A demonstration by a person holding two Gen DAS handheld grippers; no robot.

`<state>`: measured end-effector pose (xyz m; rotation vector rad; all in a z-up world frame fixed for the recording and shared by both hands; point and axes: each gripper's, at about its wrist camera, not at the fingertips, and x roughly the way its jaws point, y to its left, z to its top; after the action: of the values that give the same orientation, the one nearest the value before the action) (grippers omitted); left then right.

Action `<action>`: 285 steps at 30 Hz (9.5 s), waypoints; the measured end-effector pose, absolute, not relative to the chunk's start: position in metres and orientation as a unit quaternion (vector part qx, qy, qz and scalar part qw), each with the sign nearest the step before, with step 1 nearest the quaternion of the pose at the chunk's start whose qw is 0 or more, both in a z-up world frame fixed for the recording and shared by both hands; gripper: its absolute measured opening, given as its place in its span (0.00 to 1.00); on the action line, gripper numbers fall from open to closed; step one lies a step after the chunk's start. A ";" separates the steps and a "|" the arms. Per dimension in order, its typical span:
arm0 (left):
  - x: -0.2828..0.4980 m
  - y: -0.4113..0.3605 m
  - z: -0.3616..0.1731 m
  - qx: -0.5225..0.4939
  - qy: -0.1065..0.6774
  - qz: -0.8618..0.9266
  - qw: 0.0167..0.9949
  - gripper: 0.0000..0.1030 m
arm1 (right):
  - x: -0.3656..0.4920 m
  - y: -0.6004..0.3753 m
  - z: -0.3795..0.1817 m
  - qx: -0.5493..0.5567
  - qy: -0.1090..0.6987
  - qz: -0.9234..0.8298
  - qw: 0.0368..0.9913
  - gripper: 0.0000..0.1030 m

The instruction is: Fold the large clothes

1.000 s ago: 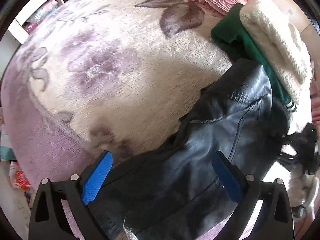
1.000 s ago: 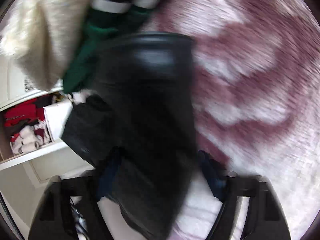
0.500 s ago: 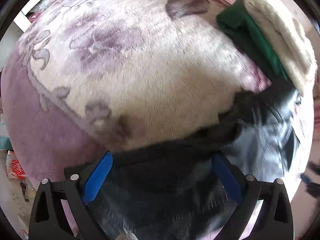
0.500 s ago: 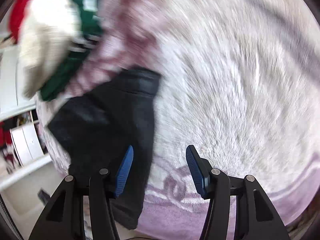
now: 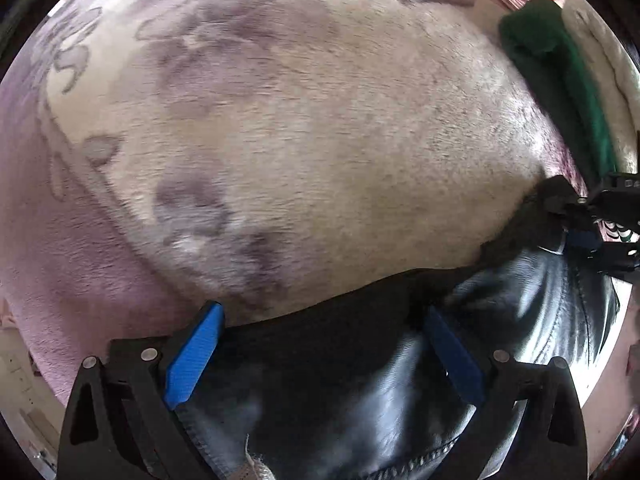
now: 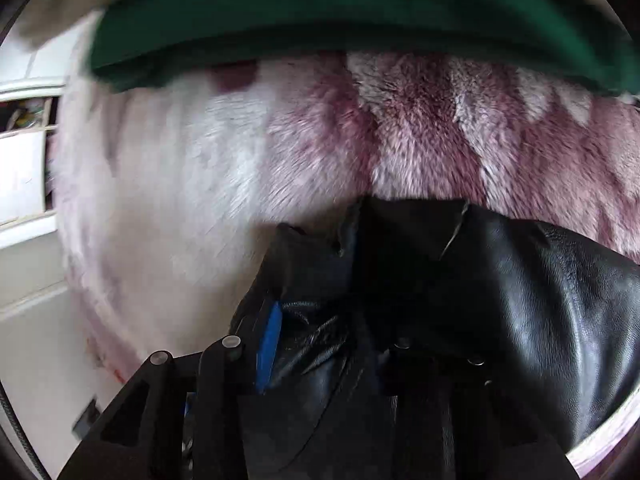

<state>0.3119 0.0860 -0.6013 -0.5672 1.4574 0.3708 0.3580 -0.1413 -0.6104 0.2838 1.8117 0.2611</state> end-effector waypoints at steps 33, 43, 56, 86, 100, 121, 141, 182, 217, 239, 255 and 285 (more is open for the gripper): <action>0.337 -0.016 -0.602 -0.160 0.666 0.140 0.715 1.00 | 0.292 -0.429 -0.590 0.259 0.736 0.158 0.604 0.81; 0.329 -0.022 -0.600 -0.158 0.664 0.147 0.716 1.00 | 0.325 -0.413 -0.618 0.400 0.653 0.271 0.583 0.84; 0.333 -0.011 -0.606 -0.182 0.669 0.130 0.709 1.00 | 0.324 -0.357 -0.574 0.360 0.644 0.276 0.616 0.26; 0.034 0.208 -0.451 -0.320 0.568 0.337 0.680 1.00 | 0.010 -0.036 -0.416 -0.195 0.621 0.481 0.586 0.39; 0.077 0.142 -0.521 -0.314 0.605 0.256 0.686 1.00 | 0.113 -0.096 -0.373 -0.044 0.719 0.478 0.503 0.86; 0.049 0.178 -0.507 -0.301 0.586 0.356 0.663 1.00 | 0.158 -0.072 -0.474 0.103 0.766 0.469 0.428 0.56; 0.218 0.028 -0.518 -0.202 0.600 0.212 0.745 1.00 | 0.252 -0.336 -0.399 0.163 0.734 0.164 0.639 0.83; 0.166 0.102 -0.580 -0.511 0.473 0.198 0.690 0.40 | 0.239 -0.381 -0.469 0.257 0.720 0.249 0.594 0.84; 0.214 0.106 -0.512 -0.539 0.374 0.107 0.747 0.36 | 0.263 -0.291 -0.460 0.384 0.647 0.374 0.542 0.48; 0.550 0.049 -0.415 -0.466 0.333 -0.010 0.819 0.35 | 0.627 -0.340 -0.316 0.398 0.574 0.443 0.562 0.47; 0.606 0.016 -0.438 -0.299 0.483 0.002 0.823 0.91 | 0.693 -0.362 -0.393 0.307 0.664 0.288 0.618 0.86; 0.387 -0.027 -0.182 0.015 0.431 0.011 0.902 0.97 | 0.304 -0.284 -0.080 -0.039 0.482 -0.160 0.860 0.96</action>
<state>0.3875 -0.0270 -0.1824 0.0307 0.8908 0.0232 0.3044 -0.2838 -0.0796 -0.0814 1.0118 -0.3367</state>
